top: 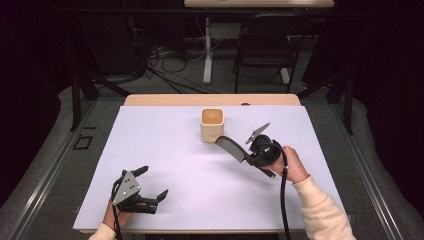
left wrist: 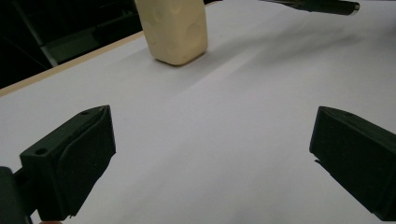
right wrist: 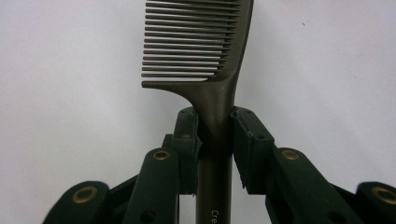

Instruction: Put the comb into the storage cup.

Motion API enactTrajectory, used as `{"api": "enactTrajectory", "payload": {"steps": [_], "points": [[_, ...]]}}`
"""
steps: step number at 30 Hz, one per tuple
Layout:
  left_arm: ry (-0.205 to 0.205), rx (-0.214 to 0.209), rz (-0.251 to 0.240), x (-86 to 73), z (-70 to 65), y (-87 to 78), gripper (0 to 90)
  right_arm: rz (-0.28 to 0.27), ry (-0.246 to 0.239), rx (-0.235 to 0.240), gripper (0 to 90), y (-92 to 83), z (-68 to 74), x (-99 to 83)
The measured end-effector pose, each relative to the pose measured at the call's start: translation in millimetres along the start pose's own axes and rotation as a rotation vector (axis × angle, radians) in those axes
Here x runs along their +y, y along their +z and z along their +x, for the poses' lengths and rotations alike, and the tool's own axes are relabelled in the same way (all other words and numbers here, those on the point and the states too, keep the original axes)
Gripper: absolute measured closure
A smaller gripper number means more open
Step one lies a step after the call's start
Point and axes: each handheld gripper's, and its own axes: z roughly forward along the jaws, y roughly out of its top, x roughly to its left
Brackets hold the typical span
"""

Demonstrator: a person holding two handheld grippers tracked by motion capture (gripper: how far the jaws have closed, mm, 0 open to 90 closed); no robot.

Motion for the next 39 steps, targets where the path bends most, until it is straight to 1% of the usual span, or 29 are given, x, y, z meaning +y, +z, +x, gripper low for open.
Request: {"api": "enactTrajectory", "payload": {"steps": [3, 4, 5, 7, 9, 12, 14, 17, 20, 22, 25, 28, 33, 36, 39], "points": [[0.0, 0.001, 0.002, 0.1, 0.1, -0.1, 0.3, -0.013, -0.002, 0.019, 71.9, -2.4, -1.0, -0.7], [0.001, 0.0, 0.0, 0.1, 0.0, 0.0, 0.3, -0.023, 0.005, 0.019, 71.9, -2.8, -0.3, -0.9], [0.001, -0.001, 0.0, 0.2, -0.2, 0.1, 0.2, -0.025, 0.0, 0.018, 71.9, -3.7, -0.4, -0.7], [0.0, -0.002, 0.0, 0.2, -0.3, 0.1, 0.2, -0.041, 0.002, 0.019, 71.9, -5.7, 1.0, -0.5], [0.0, -0.001, 0.001, 0.2, -0.2, 0.1, 0.3, -0.039, 0.0, 0.015, 71.9, -6.9, 1.1, -0.2], [-0.003, 0.0, 0.002, -0.1, 0.2, 0.2, 0.2, -0.056, 0.003, 0.01, 72.0, -10.0, 2.3, 0.1], [-0.003, -0.001, 0.002, -0.3, 0.4, 0.1, 0.3, -0.059, -0.006, 0.011, 72.0, -11.0, 1.7, 0.4], [-0.005, 0.0, 0.002, -0.4, 0.4, 0.3, 0.2, -0.075, 0.002, 0.011, 72.0, -13.2, 2.0, 0.7], [-0.007, -0.003, -0.003, -0.5, 0.7, 0.0, 0.3, -0.092, -0.003, 0.015, 72.0, -13.8, 0.3, 0.6], [-0.012, -0.003, -0.005, -0.5, 0.7, 0.0, 0.3, -0.097, 0.011, 0.011, 72.0, -14.2, 0.2, 0.2], [-0.013, -0.005, -0.005, -0.3, 0.3, 0.3, 0.2, -0.103, 0.002, 0.013, 72.0, -14.4, -0.4, 0.3], [-0.014, -0.006, -0.004, -0.5, 0.5, 0.4, 0.3, -0.107, 0.006, 0.009, 72.0, -16.0, 0.0, 0.7], [-0.016, -0.002, -0.003, -0.7, 1.2, 0.0, 0.3, -0.152, 0.003, -0.01, 72.1, -18.1, -0.9, 1.4], [-0.017, 0.001, -0.003, -1.0, 1.0, -0.7, 0.3, -0.169, 0.011, -0.019, 72.2, -19.4, -1.2, 1.6], [-0.021, 0.004, -0.003, -1.1, 1.2, -1.3, 0.3, -0.187, 0.005, -0.023, 72.2, -21.1, -2.1, 2.4]]}}
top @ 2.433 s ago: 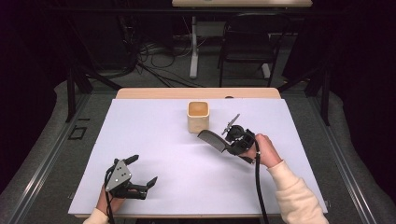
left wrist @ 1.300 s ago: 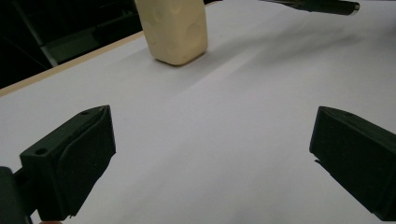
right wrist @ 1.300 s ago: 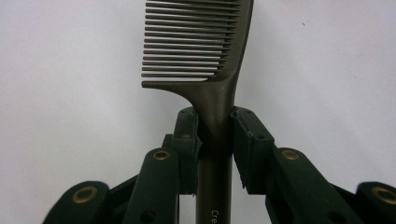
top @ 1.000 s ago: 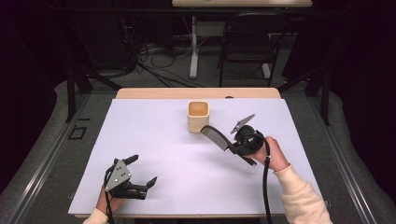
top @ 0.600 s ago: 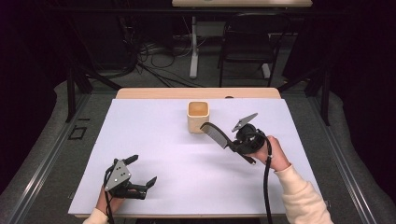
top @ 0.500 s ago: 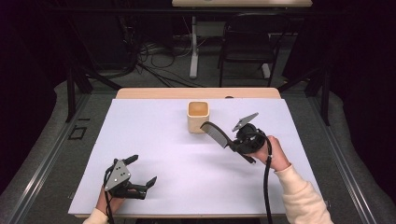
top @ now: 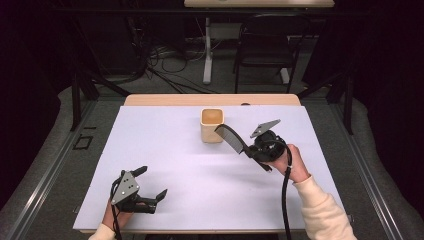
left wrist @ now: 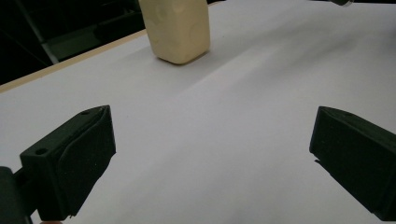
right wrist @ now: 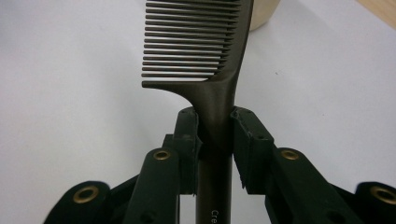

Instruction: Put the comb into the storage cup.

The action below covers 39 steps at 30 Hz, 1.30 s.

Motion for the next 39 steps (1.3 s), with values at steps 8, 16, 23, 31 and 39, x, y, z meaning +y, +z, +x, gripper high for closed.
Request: {"api": "enactTrajectory", "payload": {"steps": [8, 16, 23, 31, 39], "points": [[0.003, -0.004, 0.0, 0.5, -0.5, 0.0, 0.3, -0.052, 0.004, -0.03, 72.3, -2.6, 0.0, 0.4], [0.003, -0.006, 0.001, 0.4, -0.1, 0.7, 0.3, -0.086, 0.023, -0.05, 72.4, -3.4, -2.3, -0.1], [0.004, -0.008, 0.002, 0.5, -0.1, 0.8, 0.3, -0.107, 0.036, -0.066, 72.4, -2.8, -5.7, -1.4], [0.005, -0.012, 0.002, 0.6, -0.3, 0.8, 0.3, -0.143, 0.038, -0.092, 72.3, -5.9, -9.1, -2.1], [0.004, -0.008, 0.004, 0.4, 0.1, 0.8, 0.4, -0.191, 0.044, -0.122, 72.3, -8.4, -11.4, -2.5]]}}
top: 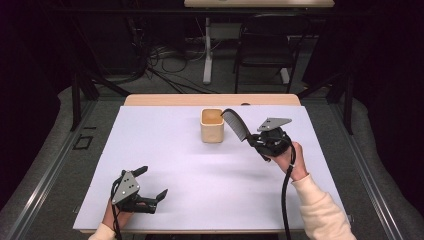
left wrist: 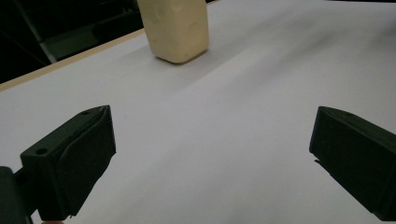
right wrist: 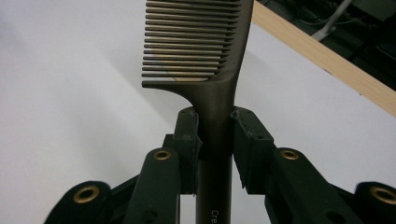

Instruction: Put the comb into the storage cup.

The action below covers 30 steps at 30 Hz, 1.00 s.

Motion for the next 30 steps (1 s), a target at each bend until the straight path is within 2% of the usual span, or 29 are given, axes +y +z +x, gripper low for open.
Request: {"api": "enactTrajectory", "payload": {"steps": [14, 30], "points": [[-0.009, -0.004, 0.004, -0.1, -0.6, 1.7, 0.4, -0.059, 0.01, -0.035, 72.3, -1.9, 0.0, 2.5], [-0.01, -0.001, 0.001, 0.0, -0.4, 1.9, 0.4, -0.067, 0.0, -0.042, 72.3, 3.5, 3.4, 7.6]]}}
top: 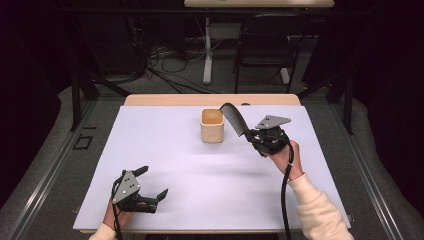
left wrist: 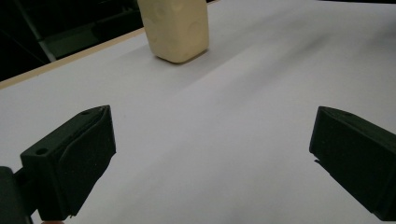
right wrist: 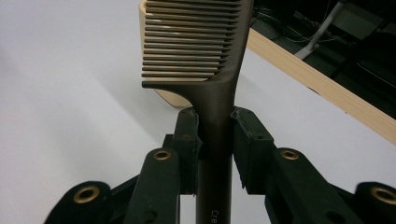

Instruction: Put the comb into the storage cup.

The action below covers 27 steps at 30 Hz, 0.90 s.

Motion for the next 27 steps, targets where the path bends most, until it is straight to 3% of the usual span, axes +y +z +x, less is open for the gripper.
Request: {"api": "enactTrajectory", "payload": {"steps": [27], "points": [[-0.003, 0.0, 0.004, 0.0, 0.3, 0.4, 0.4, -0.023, -0.037, -0.003, 72.3, 11.1, 1.2, 35.5]]}}
